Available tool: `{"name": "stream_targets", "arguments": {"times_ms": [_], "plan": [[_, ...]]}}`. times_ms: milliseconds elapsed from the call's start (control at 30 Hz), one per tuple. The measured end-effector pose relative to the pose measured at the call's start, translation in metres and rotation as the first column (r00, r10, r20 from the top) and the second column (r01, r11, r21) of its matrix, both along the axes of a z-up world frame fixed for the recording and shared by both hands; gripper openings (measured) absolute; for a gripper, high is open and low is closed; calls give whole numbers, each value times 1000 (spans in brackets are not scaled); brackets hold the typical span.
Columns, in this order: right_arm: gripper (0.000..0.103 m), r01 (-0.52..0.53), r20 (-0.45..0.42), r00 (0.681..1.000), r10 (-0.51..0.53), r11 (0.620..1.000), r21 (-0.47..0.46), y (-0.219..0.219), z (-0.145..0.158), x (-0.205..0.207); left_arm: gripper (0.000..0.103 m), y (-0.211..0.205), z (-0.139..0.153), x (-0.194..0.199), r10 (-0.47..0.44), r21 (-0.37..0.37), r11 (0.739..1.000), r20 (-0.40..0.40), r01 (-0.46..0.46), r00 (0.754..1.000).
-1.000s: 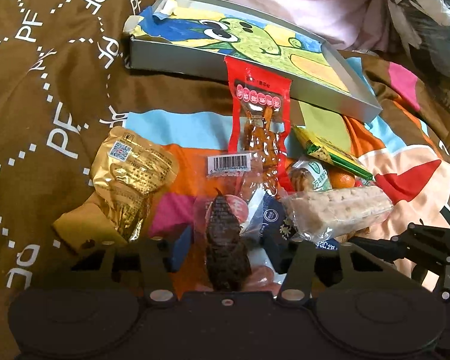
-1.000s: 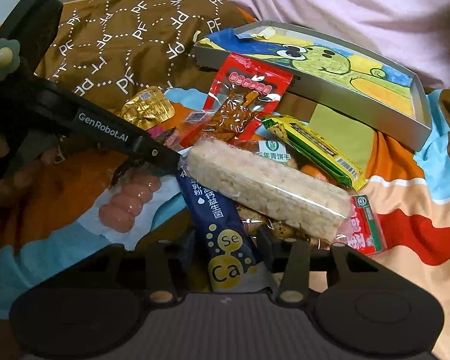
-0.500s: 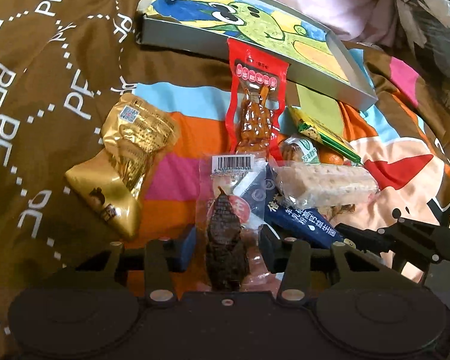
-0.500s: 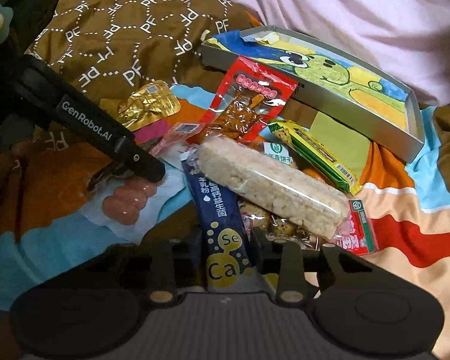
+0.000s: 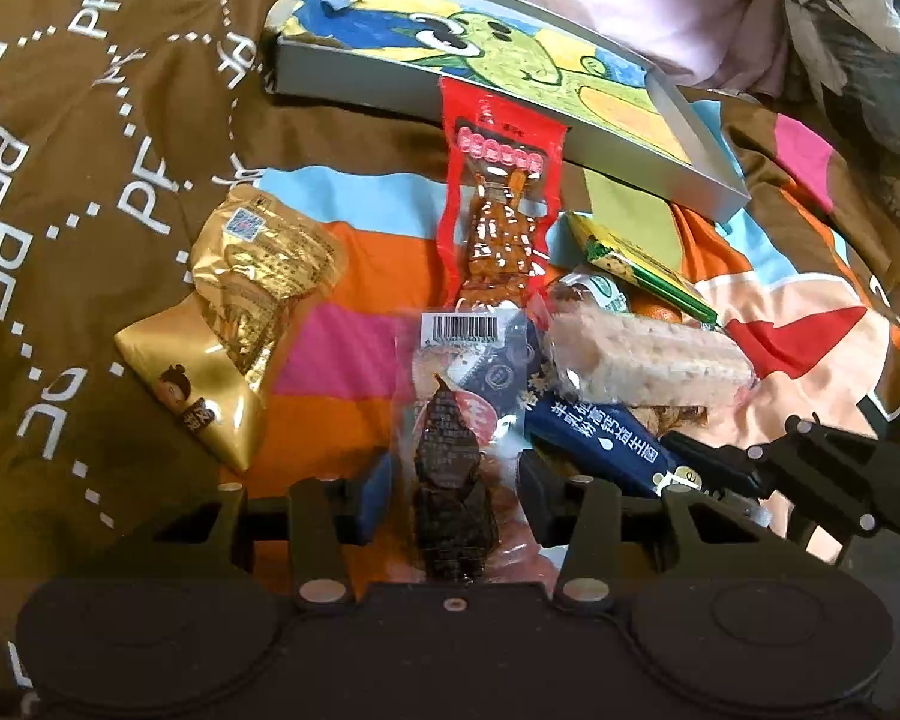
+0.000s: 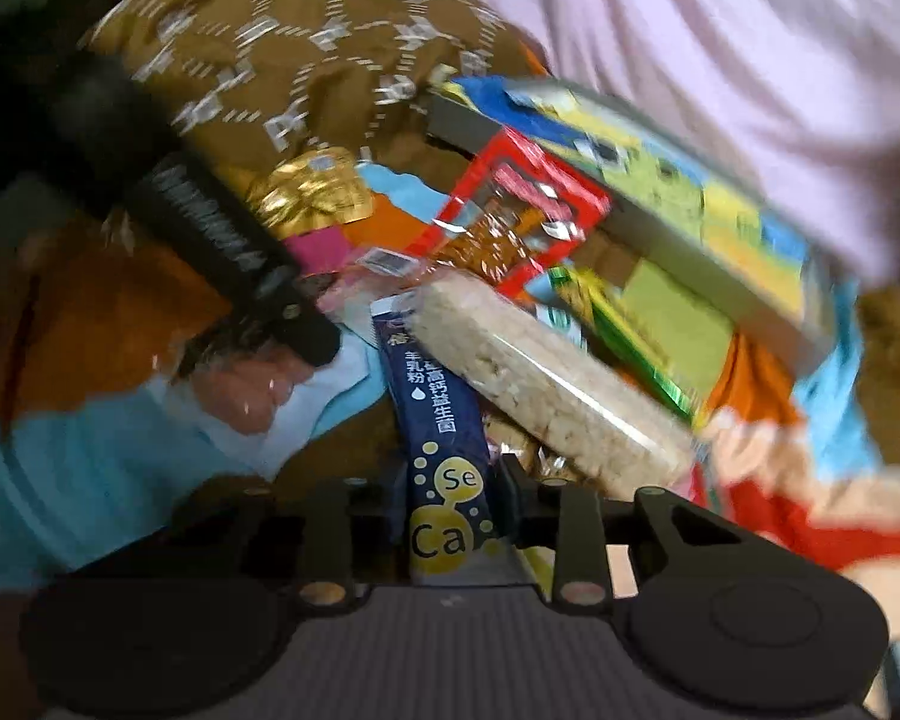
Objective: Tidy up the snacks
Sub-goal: 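Grasp the dark jerky pack with left tool while right tool grasps the blue Se Ca stick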
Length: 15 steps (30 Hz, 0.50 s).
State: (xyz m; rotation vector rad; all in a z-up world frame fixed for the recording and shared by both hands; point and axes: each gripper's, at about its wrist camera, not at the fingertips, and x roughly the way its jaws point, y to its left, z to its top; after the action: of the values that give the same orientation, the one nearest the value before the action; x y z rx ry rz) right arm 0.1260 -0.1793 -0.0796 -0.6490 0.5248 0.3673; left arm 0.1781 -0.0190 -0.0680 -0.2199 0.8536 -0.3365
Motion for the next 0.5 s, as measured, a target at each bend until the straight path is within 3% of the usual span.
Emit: {"name": "stream_targets", "arguments": {"times_ms": [167, 333, 500], "plan": [[30, -25, 122, 992, 44, 987, -160, 13, -10, -11, 47, -4, 2, -6, 13, 5, 1000, 22, -13, 1000], [29, -38, 239, 964, 118, 949, -312, 22, -21, -25, 46, -1, 4, -10, 55, -13, 998, 12, -55, 998], [29, -30, 324, 932, 162, 926, -376, 27, -23, -33, 46, 4, 13, -24, 106, -44, 994, 52, -104, 993]]}}
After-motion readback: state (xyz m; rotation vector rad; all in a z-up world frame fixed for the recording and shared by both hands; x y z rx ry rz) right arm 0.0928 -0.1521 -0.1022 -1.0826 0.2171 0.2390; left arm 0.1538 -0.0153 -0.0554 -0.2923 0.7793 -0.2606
